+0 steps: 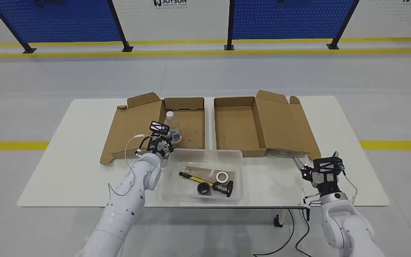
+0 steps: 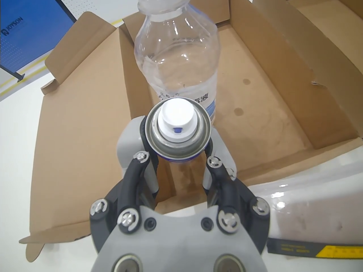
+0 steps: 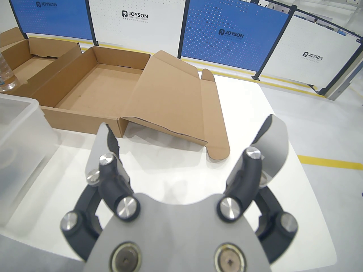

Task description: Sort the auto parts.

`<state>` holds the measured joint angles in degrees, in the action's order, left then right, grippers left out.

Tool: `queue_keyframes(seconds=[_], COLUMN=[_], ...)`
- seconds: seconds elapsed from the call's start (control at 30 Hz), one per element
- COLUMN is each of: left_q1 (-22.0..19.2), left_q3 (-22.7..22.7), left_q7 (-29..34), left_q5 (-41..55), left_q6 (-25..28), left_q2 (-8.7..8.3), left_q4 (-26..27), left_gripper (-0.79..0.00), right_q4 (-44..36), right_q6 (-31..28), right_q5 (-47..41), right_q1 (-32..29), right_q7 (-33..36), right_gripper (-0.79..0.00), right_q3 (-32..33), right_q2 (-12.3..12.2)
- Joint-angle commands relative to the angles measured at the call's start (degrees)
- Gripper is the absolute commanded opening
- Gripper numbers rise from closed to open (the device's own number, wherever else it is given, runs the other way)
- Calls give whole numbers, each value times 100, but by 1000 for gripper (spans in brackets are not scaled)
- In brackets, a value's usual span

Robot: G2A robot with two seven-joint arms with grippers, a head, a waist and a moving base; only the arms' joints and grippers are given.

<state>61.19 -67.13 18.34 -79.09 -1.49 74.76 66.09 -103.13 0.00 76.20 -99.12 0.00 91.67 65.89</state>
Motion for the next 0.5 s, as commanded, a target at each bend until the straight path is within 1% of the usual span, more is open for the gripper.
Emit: queue_keyframes(seconds=[0.0,0.13,0.17,0.3,0.33,0.37,0.4,0.43,0.47], left_q1=[18,57,69,116,125,134,140,142,147], left_q3=[-11,-33,-38,-50,-54,-58,-58,-62,-67], left_q7=[-2,6,6,19,24,23,28,34,37], left_q5=[-5,-17,-10,-6,-1,-4,-11,-14,-5], left_q6=[7,30,34,29,29,28,39,42,46], left_q2=[0,0,2,6,8,8,9,10,12], left_q4=[18,72,84,157,176,189,203,218,230], left_gripper=[-523,-508,-480,-453,-394,-194,-74,0,0], right_q4=[0,0,0,0,0,0,0,0,0], right_q6=[0,0,0,0,0,0,0,0,0], right_q5=[0,0,0,0,0,0,0,0,0], right_q1=[0,0,0,0,0,0,0,0,0], right_q7=[0,0,0,0,0,0,0,0,0], right_gripper=[0,0,0,0,0,0,0,0,0], right_q3=[0,0,0,0,0,0,0,0,0], right_q2=[0,0,0,0,0,0,0,0,0])
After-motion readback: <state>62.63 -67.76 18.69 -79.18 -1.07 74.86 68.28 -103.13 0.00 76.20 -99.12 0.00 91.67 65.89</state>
